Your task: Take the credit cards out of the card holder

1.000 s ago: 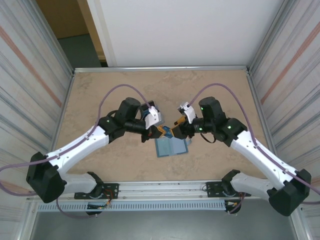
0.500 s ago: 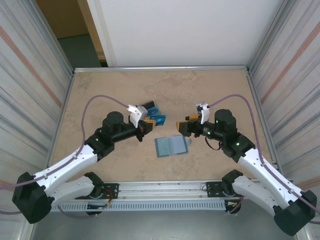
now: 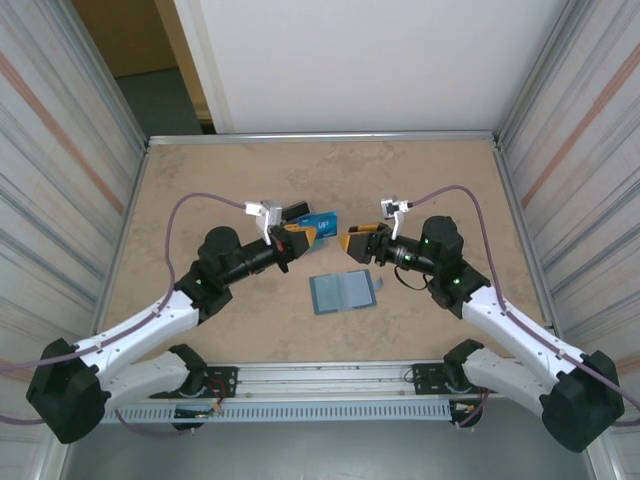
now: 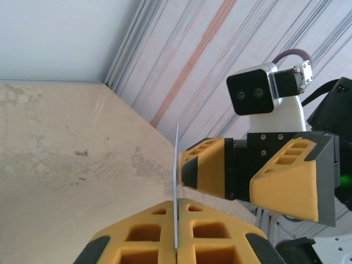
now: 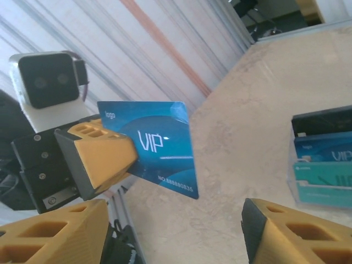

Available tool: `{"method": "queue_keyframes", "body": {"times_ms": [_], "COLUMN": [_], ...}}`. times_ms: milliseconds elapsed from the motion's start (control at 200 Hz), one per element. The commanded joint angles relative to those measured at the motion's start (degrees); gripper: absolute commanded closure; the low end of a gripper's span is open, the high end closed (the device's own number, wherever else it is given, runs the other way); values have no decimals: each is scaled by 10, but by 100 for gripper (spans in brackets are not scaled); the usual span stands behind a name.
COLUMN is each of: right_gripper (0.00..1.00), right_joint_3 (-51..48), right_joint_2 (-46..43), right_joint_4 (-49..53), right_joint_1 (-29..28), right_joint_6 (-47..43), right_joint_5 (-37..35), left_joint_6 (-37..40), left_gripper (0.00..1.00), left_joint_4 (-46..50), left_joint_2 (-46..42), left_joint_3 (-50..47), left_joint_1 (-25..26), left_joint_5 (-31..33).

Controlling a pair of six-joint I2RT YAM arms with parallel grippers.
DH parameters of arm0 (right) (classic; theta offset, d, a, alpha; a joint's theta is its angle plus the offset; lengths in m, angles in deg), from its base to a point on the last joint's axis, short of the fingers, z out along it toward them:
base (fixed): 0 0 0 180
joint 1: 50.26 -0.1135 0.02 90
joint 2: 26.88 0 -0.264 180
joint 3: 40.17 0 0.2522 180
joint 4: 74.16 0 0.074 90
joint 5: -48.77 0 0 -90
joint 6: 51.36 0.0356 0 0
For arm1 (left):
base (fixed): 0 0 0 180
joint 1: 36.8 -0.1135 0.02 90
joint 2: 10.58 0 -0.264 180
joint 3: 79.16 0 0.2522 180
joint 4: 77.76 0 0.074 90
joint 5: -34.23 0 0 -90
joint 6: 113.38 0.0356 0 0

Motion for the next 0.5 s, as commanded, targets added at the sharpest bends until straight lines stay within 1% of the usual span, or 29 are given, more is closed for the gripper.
{"method": "queue_keyframes", "body": {"times_ms": [0, 60, 85, 210, 331, 496], "right_gripper": [39, 41, 42, 50, 64, 91], "right_joint_3": [22, 28, 29, 40, 47, 53], "right_joint_2": [15, 17, 34, 48, 52, 42], "right_joint_4": [-46, -53, -56, -72, -74, -53], "right_joint_1": [-6, -7, -8, -12, -16, -17], "right_joint_6": [6, 5, 6, 6, 2, -12], "right_joint_5": [30, 36, 39, 54, 58, 56], "left_joint_6": [-35, -40, -42, -44, -44, -44], "left_gripper": [100, 100, 100, 100, 100, 100], "left_joint_4": [-62, -74, -77, -82, -82, -82], "left_joint_2": [10, 16, 18, 26, 29, 30], "left_joint_3": [-4, -3, -2, 1, -1, -3], "left_joint_1": [-4, -3, -4, -4, -4, -4], "left_joint_5": [-32, -40, -44, -54, -54, -54]}}
